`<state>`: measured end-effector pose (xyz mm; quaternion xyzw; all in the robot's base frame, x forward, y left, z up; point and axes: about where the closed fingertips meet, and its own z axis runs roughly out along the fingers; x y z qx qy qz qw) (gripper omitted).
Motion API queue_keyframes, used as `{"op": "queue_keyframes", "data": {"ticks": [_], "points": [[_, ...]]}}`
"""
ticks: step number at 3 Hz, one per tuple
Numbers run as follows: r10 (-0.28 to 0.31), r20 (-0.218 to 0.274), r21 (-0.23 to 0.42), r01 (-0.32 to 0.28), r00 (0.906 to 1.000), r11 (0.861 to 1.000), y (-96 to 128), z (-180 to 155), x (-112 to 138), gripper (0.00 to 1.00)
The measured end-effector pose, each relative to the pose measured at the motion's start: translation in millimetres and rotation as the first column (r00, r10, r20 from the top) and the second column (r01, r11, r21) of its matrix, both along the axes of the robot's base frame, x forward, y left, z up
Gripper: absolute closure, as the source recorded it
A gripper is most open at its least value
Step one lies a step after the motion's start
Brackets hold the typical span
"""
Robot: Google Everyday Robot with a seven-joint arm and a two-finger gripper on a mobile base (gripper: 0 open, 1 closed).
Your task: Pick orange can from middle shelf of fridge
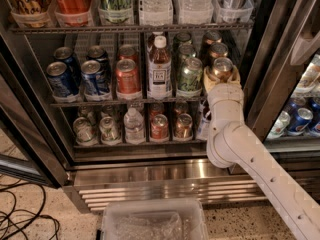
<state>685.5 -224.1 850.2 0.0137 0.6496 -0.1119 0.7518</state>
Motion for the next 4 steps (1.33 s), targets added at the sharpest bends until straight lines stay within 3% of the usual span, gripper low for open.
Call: {"op": "queue_keyframes", "data": {"ticks": [1,2,3,4], "points": [[0.0,0.0,0.0,0.0,1.0,1.0,0.0,4.0,0.0,1.0],[0.049,0.034,-0.021,-0.048,0.9982,0.999,9.0,13.2,-22.6,1.0],[0.059,0.046,-0.015,-0.058,0.9972,0.998,10.5,17.2,-25.7,1.0],[0.149,0.158,-0.05,-0.143,0.9762,0.988,32.1,63.0,-72.0,1.0]]}}
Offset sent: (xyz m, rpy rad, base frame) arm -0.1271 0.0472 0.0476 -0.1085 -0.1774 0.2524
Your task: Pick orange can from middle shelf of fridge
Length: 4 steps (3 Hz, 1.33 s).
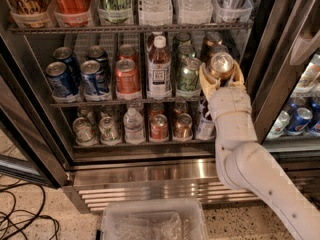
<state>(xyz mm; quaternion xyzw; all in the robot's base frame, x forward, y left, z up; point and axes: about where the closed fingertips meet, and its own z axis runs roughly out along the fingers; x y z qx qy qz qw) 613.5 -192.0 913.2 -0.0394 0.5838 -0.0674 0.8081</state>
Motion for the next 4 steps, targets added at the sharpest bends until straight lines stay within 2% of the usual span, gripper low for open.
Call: {"op": "queue_keyframes", "data": {"ticks": [1,2,3,4], "points": [[0.098,0.105,-0.057,-0.092,0.9897,0.994,15.1,40.8,-72.5,1.0],[0.161,0.105,-0.106,-0.15,0.9813,0.983,5.4,61.0,-117.7,1.0],[0.162,0.002,-0.063,-0.162,0.9868,0.985,-46.7,64.2,-135.9,1.0],[0.21,-0.057,-0.081,-0.214,0.976,0.973,-34.9,63.4,-135.9,1.0]]}}
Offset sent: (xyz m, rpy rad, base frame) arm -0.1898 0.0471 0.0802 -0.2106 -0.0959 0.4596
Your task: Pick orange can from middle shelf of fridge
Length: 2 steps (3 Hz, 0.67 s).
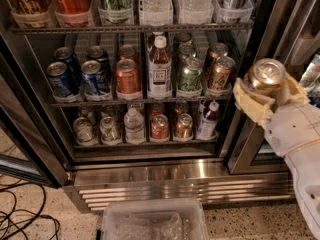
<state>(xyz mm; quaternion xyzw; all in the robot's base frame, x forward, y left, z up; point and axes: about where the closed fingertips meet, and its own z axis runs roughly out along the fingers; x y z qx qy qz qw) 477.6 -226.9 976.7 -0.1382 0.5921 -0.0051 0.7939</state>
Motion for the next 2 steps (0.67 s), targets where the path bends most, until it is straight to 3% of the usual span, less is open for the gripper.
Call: {"op": "queue_keyframes", "data": {"ticks": [1,2], "points": [[0.025,0.003,0.007,-0.025,0.9997,1.0,1.4,3.3,-3.6,1.0],[0.079,0.03,0.09,-0.081,0.9964,0.993,-22.1,29.3,-15.6,1.0]]}}
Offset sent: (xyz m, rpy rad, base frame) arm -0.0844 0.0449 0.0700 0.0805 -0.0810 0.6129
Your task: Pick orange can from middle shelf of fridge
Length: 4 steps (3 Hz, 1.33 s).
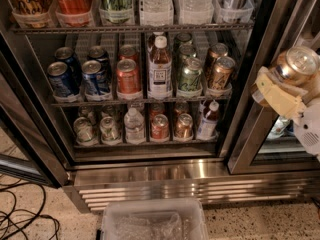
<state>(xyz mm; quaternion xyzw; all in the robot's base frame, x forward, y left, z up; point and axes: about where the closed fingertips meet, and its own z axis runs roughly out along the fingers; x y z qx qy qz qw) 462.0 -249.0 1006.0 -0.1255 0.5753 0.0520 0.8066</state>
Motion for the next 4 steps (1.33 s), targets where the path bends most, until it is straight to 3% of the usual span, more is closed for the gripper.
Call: {"op": "queue_keyframes", "data": {"ticks": [1,2,3,4], "points": [[0.064,0.043,0.043,-0.065,0.9971,0.997,-36.8,39.0,-6.8,1.0],[0.143,0.071,0.069,-0.148,0.9872,0.987,-67.1,77.2,-5.9,1.0],[0.165,0.12,0.058,-0.173,0.9789,0.983,-85.2,103.9,-19.9,1.0],[0.165,0.12,0.058,-0.173,0.9789,0.983,-85.2,103.9,-19.9,1.0]]}}
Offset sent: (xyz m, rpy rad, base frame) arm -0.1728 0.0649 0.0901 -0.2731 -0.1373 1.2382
